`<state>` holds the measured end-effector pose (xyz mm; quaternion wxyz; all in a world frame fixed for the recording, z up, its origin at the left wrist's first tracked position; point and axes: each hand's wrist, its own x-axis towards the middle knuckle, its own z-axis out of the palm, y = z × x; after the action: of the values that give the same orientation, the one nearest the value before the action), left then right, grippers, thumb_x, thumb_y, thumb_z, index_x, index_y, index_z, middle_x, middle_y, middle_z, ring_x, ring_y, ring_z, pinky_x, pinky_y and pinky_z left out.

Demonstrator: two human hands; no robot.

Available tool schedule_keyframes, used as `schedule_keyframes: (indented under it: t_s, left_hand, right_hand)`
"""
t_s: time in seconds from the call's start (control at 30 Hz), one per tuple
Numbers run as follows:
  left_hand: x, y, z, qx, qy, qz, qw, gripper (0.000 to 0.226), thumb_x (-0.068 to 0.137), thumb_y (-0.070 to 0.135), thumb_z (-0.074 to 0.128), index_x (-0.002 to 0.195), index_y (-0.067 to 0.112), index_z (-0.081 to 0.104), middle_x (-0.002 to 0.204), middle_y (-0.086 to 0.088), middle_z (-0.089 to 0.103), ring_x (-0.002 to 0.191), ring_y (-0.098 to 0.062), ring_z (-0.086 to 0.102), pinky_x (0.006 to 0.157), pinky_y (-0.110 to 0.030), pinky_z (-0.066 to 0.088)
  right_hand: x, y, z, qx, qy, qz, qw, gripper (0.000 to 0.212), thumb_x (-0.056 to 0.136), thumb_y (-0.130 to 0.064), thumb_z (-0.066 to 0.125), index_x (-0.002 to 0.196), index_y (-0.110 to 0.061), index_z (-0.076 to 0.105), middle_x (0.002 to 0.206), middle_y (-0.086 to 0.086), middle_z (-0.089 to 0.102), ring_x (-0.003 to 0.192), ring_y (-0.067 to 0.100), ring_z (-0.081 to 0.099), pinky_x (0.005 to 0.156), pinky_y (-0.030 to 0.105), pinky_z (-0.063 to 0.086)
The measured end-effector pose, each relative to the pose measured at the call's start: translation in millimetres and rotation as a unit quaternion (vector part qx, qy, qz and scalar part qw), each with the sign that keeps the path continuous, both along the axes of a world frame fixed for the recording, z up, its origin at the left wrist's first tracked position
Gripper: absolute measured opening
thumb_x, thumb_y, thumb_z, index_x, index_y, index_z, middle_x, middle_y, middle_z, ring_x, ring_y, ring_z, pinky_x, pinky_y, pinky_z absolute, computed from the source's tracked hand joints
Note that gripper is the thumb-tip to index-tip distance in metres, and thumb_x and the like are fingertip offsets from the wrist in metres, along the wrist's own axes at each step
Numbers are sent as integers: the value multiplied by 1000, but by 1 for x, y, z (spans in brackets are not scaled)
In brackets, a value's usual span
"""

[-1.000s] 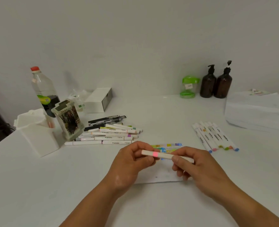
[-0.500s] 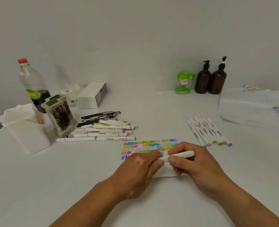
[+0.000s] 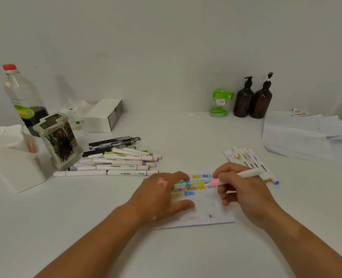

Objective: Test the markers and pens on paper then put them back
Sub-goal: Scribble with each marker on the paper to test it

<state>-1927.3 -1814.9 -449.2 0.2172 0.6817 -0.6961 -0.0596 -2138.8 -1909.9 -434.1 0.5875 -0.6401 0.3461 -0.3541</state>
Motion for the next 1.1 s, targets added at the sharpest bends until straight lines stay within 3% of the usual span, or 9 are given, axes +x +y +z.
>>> schedule_keyframes:
  t_s: [0.1,0.2,0.3,0.43,0.63,0.73,0.83,1.1]
  left_hand:
    - [2,-8,-11,11,-11,4,1000,69,75,76,63,134,42,54,120,11,65,104,-13,57,89,-25,45]
    - [1,-9,-23,18,-21,14,1000,69,74,80,60,132,43,57,115,10,65,103,-13,55,82,-22,36]
    - [1,-10,-29,14,-36,27,999,70,74,82,55,132,44,57,108,9,65,97,-12,53,78,-23,33]
    - [1,-10,-30,21,-46,38,998,70,74,84,52,133,46,55,109,9,64,96,-10,49,78,-23,32]
    - [2,-10,-33,19,-33,38,999,69,74,83,54,132,46,56,106,10,63,87,-6,40,79,-23,33]
    - [2,-10,-33,17,-31,39,999,70,73,83,54,131,45,57,106,11,64,92,-9,48,81,-24,36]
    - [3,-10,-34,16,-32,36,999,71,74,84,53,132,44,57,111,13,65,100,-9,53,86,-24,39]
    - [4,-10,-36,5,-34,36,999,72,72,86,50,130,44,58,108,15,65,95,-7,51,84,-22,38]
  right_hand:
    - [10,-7,-8,-5,80,18,997,7,79,-15,71,75,-10,73,60,7,62,54,19,56,49,29,48]
    - [18,-10,-23,-29,122,-14,992,12,82,-9,73,72,-16,72,56,4,63,48,17,55,45,26,45]
    - [21,-10,-33,-69,162,-31,984,4,77,-23,73,73,-25,73,59,-1,68,50,10,58,47,25,44]
    - [21,-9,-34,-86,177,-27,980,15,68,-36,69,78,-26,74,63,-1,70,52,8,59,48,25,45]
    - [20,-10,-37,-106,182,-19,977,3,75,-27,71,77,-26,74,60,-6,68,51,5,56,47,22,43]
    - [20,-10,-36,-119,192,-9,974,6,71,-31,69,72,-25,71,56,-13,64,49,1,52,44,14,36]
    - [19,-11,-37,-127,193,-24,973,6,79,-22,71,75,-26,72,58,-11,66,50,2,54,45,16,39]
    - [19,-13,-38,-148,198,-34,968,7,79,-21,71,73,-25,70,62,-12,66,54,0,54,46,14,38]
